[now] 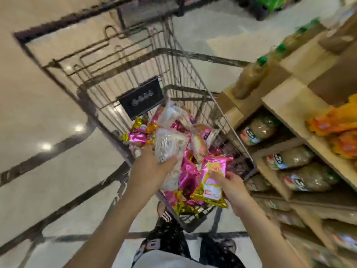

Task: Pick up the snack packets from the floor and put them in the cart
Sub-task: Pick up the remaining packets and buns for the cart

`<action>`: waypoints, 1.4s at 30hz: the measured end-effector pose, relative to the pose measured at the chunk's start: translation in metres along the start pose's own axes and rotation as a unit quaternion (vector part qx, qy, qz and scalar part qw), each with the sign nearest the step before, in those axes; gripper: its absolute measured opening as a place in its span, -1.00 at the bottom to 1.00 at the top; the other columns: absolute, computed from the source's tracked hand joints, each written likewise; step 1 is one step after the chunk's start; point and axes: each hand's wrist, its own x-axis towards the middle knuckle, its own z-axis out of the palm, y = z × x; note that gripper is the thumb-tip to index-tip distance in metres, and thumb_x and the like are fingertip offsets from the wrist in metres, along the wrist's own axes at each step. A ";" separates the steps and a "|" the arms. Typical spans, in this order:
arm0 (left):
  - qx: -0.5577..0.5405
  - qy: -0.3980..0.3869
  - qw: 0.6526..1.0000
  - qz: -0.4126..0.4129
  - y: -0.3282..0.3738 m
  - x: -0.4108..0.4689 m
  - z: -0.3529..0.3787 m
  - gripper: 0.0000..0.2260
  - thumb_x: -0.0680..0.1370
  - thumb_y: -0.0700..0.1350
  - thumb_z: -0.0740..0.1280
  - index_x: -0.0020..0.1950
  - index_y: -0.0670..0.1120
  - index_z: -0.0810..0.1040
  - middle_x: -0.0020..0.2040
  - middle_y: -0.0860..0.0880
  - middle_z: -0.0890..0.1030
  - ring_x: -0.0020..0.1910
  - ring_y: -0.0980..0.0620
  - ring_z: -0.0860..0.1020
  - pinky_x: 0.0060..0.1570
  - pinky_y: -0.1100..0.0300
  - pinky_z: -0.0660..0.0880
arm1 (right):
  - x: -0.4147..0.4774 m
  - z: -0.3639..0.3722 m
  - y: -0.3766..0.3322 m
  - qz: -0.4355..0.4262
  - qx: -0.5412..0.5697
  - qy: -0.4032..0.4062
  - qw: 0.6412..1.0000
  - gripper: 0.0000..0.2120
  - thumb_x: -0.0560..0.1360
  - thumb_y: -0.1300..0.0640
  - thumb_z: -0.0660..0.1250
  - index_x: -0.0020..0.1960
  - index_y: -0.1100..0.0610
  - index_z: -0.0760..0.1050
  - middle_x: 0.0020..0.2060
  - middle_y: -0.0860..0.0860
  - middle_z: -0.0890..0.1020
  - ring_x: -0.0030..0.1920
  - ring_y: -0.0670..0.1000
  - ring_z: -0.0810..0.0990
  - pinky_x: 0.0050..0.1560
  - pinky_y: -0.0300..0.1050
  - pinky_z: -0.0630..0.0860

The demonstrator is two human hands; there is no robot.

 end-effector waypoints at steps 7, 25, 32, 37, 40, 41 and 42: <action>0.023 -0.061 0.994 0.090 0.037 0.049 0.017 -0.31 0.52 0.19 0.35 0.56 0.00 0.17 0.38 0.06 0.40 0.36 0.01 0.38 0.32 0.03 0.34 | -0.012 -0.019 0.004 0.042 0.040 0.067 0.996 -0.67 0.52 0.05 0.41 0.19 0.18 0.44 -0.03 0.05 0.58 0.02 0.03 0.53 0.01 -0.12 0.47; 0.506 -0.246 0.683 0.466 0.055 -0.216 0.224 -0.26 0.57 0.34 0.07 0.60 -0.05 -0.05 0.60 -0.19 -0.04 0.57 -0.21 -0.09 0.54 -0.10 -0.05 | -0.221 -0.215 0.239 0.084 -0.272 0.345 0.894 -0.16 0.51 -0.27 0.28 0.56 0.15 0.03 0.45 0.10 0.30 0.42 0.12 0.30 0.34 -0.08 0.32; 0.585 -0.302 0.560 0.502 0.028 -0.351 0.307 -0.24 0.58 0.34 0.05 0.61 -0.01 -0.17 0.60 -0.18 -0.10 0.57 -0.24 -0.09 0.51 -0.16 -0.05 | -0.327 -0.273 0.370 0.180 -0.186 0.390 0.884 -0.11 0.49 -0.32 0.25 0.57 0.14 -0.03 0.42 0.11 0.31 0.38 0.13 0.32 0.31 -0.06 0.36; 0.588 -0.318 0.489 0.561 0.015 -0.428 0.349 -0.24 0.57 0.36 0.04 0.61 0.00 -0.14 0.60 -0.16 -0.01 0.57 -0.20 -0.04 0.53 -0.11 -0.03 | -0.388 -0.281 0.435 0.222 -0.105 0.447 0.860 -0.13 0.49 -0.31 0.28 0.56 0.14 0.00 0.43 0.11 0.32 0.39 0.14 0.32 0.28 -0.05 0.37; 0.581 -0.326 0.446 0.598 0.010 -0.461 0.366 -0.24 0.57 0.36 0.03 0.61 -0.01 -0.14 0.61 -0.17 -0.05 0.58 -0.20 -0.05 0.53 -0.10 -0.01 | -0.408 -0.276 0.463 0.253 -0.058 0.452 0.853 -0.12 0.49 -0.33 0.26 0.56 0.13 -0.01 0.45 0.10 0.29 0.42 0.12 0.30 0.32 -0.04 0.35; 0.580 -0.332 0.433 0.605 0.009 -0.469 0.371 -0.24 0.57 0.36 0.03 0.61 -0.01 -0.15 0.61 -0.17 -0.05 0.58 -0.20 -0.06 0.53 -0.09 -0.01 | -0.412 -0.275 0.472 0.261 -0.039 0.454 0.851 -0.11 0.48 -0.34 0.26 0.57 0.13 -0.02 0.46 0.10 0.28 0.43 0.12 0.29 0.34 -0.04 0.34; 0.580 -0.337 0.421 0.611 0.008 -0.477 0.376 -0.24 0.57 0.36 0.03 0.61 -0.01 -0.15 0.61 -0.16 -0.05 0.58 -0.20 -0.06 0.53 -0.08 -0.01 | -0.415 -0.273 0.479 0.269 -0.018 0.457 0.848 -0.10 0.48 -0.34 0.26 0.57 0.12 -0.03 0.46 0.09 0.28 0.43 0.12 0.29 0.35 -0.04 0.33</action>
